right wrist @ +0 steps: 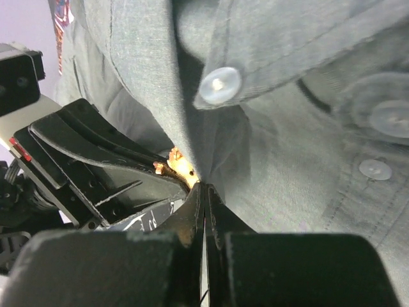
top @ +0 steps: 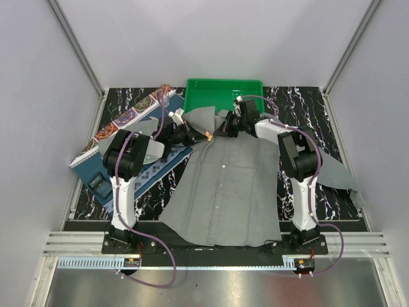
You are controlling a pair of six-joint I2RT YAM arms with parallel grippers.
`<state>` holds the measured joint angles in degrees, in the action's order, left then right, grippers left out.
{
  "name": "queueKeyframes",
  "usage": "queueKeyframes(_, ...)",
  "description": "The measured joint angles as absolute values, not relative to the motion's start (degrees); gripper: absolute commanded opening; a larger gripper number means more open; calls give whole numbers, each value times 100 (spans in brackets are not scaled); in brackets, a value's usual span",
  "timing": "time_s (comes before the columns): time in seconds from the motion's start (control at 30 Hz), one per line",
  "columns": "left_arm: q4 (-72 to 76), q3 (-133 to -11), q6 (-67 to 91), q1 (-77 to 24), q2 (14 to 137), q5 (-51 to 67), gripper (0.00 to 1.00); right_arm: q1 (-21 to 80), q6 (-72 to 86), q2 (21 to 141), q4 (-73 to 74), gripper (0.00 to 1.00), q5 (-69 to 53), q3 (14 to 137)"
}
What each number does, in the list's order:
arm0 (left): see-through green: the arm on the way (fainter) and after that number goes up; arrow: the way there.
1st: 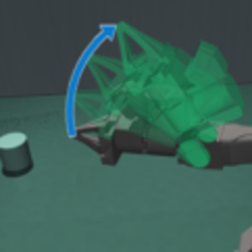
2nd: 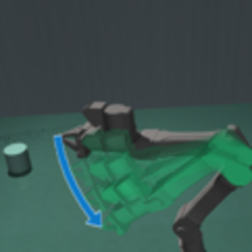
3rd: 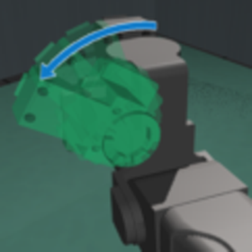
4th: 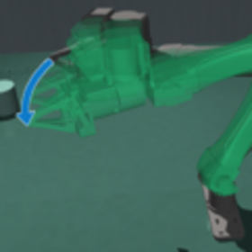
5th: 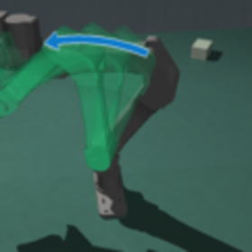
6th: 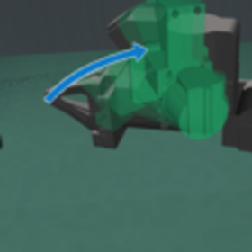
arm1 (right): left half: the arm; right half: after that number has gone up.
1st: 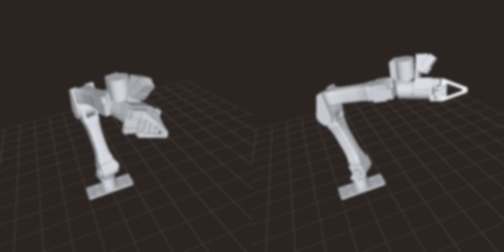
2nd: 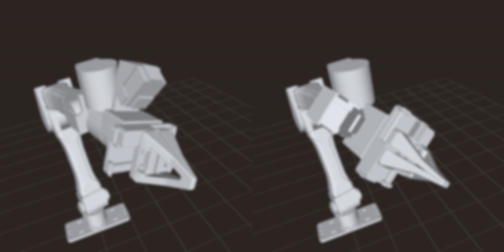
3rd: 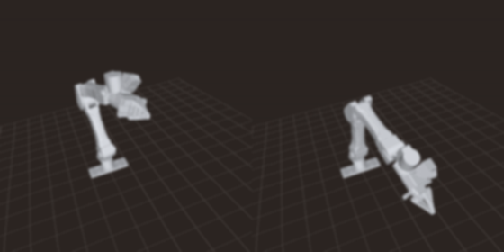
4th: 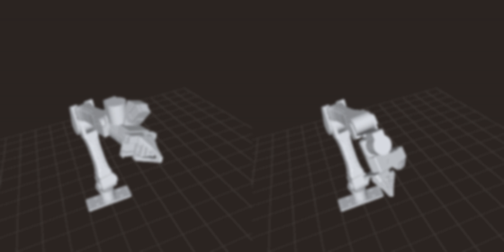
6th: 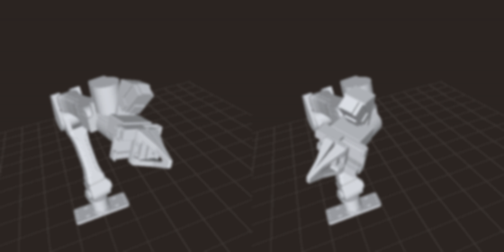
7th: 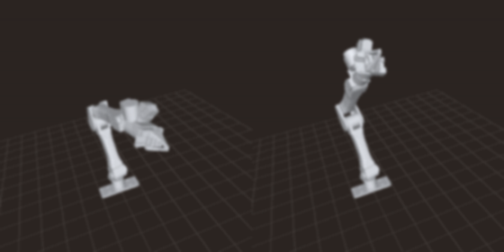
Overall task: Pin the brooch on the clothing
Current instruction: Pin the brooch onto the flattened clothing.
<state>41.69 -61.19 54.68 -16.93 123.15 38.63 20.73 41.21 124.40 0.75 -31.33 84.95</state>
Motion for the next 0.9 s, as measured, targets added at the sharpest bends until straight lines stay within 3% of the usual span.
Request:
queueKeyframes(0.43,3933,-6215,5251,-1494,12411,4178,0,2368,3409,12656,773,2,-2786,9150)
queueKeyframes(0.53,3879,-6272,5227,-1481,12488,4206,0,2397,3299,12748,880,10,-2727,9258)
queueKeyframes(0.9,3699,-6305,5172,-1487,12527,4206,0,2604,2851,12759,1083,20,-2473,9397)
